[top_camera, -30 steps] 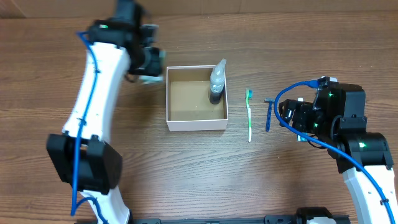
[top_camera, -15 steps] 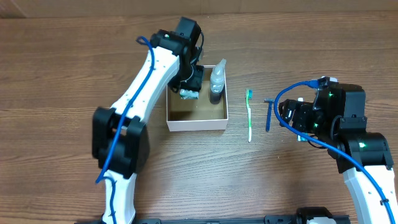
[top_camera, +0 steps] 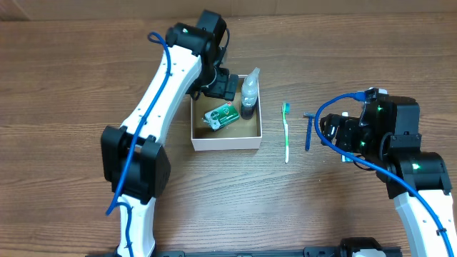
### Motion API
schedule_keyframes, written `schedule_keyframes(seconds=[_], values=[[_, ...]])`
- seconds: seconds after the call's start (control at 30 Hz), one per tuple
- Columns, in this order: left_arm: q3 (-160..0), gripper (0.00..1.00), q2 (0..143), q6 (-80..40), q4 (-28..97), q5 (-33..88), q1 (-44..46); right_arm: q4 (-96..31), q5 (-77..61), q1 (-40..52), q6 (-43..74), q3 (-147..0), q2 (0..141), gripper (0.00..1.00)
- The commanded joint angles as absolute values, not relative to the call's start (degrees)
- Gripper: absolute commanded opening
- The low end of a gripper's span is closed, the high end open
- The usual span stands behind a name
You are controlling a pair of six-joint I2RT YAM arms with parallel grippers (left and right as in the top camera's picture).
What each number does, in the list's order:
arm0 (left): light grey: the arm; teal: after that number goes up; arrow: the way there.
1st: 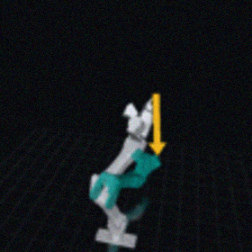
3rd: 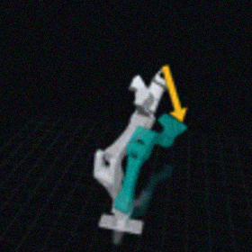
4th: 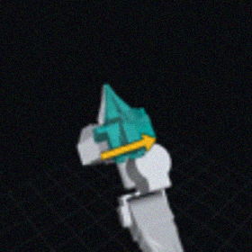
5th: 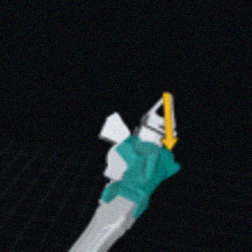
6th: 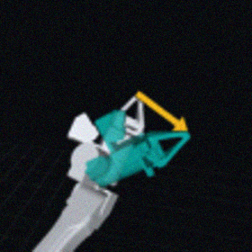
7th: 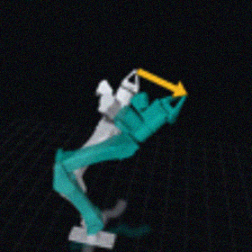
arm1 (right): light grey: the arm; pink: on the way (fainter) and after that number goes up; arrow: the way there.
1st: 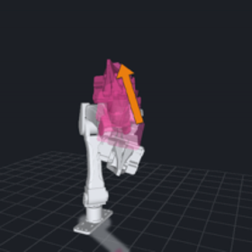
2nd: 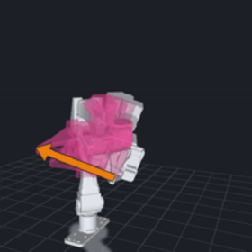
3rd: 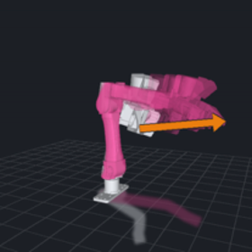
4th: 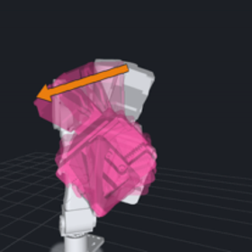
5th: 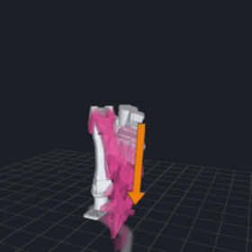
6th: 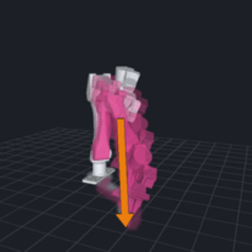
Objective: Pack container
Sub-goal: 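Lower the soap bar into the box and open the left gripper, then move the right gripper to the Colgate toothpaste tube and grasp it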
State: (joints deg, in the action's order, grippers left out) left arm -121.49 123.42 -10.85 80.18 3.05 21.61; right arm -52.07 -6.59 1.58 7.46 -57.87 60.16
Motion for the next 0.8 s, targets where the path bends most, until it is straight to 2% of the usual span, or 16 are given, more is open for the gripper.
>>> schedule_keyframes(seconds=[0.0, 0.23, 0.37, 0.47, 0.6, 0.77], values=[[-124.7, 1.0, 115.2, -13.4, 82.8, -4.1, 20.9, -51.9, -6.0, 1.8, 7.5, -59.7, 59.9, 1.0], [-124.7, 1.0, 100.9, -13.3, 84.2, -4.0, 16.1, -52.4, -3.2, 1.8, 8.1, -61.1, 59.9, 1.0], [-124.7, 1.0, 94.5, -12.4, 85.5, -3.9, 10.7, -57.2, 2.7, 0.3, 12.0, -66.7, 62.3, 1.0], [-124.6, 1.0, 90.5, -11.1, 86.6, -1.0, 3.8, -60.3, 2.7, -3.8, 11.8, -70.9, 67.3, 1.0], [-123.6, 1.0, 88.6, -6.0, 86.9, 9.8, -4.6, -60.4, 2.3, -8.3, 11.0, -71.9, 75.1, 1.0], [-118.5, 1.0, 88.3, -4.0, 86.9, 12.1, -9.9, -59.5, 2.4, -9.3, 5.7, -71.8, 85.1, 1.0]])
